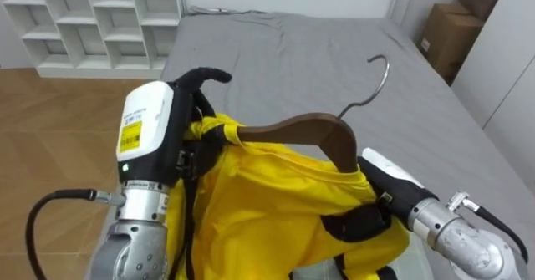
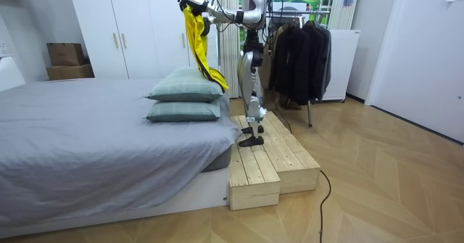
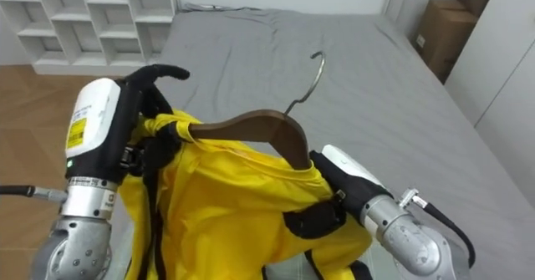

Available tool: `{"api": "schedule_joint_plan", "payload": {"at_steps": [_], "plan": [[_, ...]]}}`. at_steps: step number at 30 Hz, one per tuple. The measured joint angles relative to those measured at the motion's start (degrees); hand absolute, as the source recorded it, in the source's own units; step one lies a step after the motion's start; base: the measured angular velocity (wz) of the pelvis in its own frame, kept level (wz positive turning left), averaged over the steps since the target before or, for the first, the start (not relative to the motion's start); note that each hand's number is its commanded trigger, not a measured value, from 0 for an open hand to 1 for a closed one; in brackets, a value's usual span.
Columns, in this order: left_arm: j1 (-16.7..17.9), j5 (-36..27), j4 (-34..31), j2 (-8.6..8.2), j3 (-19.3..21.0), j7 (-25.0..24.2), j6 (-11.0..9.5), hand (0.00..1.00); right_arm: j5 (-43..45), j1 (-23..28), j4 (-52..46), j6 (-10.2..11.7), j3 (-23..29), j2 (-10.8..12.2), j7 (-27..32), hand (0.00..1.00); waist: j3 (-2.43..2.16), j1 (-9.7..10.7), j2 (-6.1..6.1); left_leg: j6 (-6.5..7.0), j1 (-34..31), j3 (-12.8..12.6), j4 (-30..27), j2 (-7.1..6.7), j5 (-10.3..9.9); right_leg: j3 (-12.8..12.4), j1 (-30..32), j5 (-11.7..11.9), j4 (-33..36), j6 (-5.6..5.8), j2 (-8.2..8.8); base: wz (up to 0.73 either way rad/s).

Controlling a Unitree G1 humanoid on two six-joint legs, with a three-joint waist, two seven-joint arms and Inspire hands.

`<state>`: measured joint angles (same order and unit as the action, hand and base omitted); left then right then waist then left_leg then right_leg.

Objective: Hang clothes

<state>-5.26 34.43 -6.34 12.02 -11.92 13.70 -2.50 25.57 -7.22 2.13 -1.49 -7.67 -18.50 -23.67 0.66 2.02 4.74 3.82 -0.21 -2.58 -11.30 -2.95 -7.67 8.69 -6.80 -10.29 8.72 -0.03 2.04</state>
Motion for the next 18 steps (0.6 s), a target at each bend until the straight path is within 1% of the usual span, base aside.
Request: {"api": "schedule_joint_plan", "payload": {"at_steps": [1, 4, 6, 8, 12, 18], "plan": [[0.01, -1.03, 0.96, -0.06, -1.77, -1.01, -0.07, 0.00, 1.08, 0.00, 0.00, 0.00, -0.06, 0.01, -0.07, 1.00, 0.00, -0.04, 0.00, 0.00, 0.14, -0.21, 0.00, 0.01, 0.00, -0.37, -0.03, 0.00, 0.03, 0.00, 0.04, -0.05], [0.02, -2.25, 3.51, -0.05, -4.13, -3.59, -0.02, 0.00, 3.16, 0.00, 0.01, -0.02, -0.05, -0.21, -0.35, 1.00, 0.01, -0.15, -0.02, 0.00, 0.21, -0.35, -0.02, 0.03, 0.00, -0.68, 0.00, 0.00, 0.01, 0.00, 0.06, -0.05], [0.02, -2.71, 4.34, -0.18, -4.17, -4.98, -0.02, 0.00, 4.65, -0.02, 0.04, -0.04, -0.03, -0.48, -0.41, 1.00, 0.03, 0.50, -0.07, 0.00, 0.22, -0.24, -0.05, 0.05, 0.00, -0.66, -0.02, 0.00, 0.03, 0.00, 0.06, 0.00], [0.02, -2.73, 4.61, -0.15, -4.15, -6.27, -0.02, 0.00, 5.58, -0.04, 0.04, -0.05, 0.07, -0.51, -0.76, 1.00, 0.06, 0.74, -0.11, 0.00, 0.24, -0.40, -0.06, 0.08, 0.00, -0.69, -0.05, 0.00, 0.04, 0.00, 0.04, -0.02], [0.01, -3.54, 4.82, 0.13, -4.09, -8.61, -0.02, 0.00, 5.93, -0.04, 0.11, -0.04, 0.08, -1.20, -1.57, 1.00, 0.28, 1.22, -0.44, 0.01, 0.29, -0.46, 0.01, 0.13, 0.00, -0.64, -0.01, -0.01, 0.03, 0.00, 0.00, -0.03], [0.28, -5.15, 4.86, 0.37, -4.23, -12.46, -0.02, 0.00, 5.88, -0.12, 1.26, -0.04, 0.55, -2.16, -2.80, 1.00, 0.34, 0.76, -0.32, 0.02, -0.13, -0.59, 0.02, 0.18, 0.01, -1.33, 0.69, -0.01, 0.19, -0.01, -0.09, -0.02]]}}
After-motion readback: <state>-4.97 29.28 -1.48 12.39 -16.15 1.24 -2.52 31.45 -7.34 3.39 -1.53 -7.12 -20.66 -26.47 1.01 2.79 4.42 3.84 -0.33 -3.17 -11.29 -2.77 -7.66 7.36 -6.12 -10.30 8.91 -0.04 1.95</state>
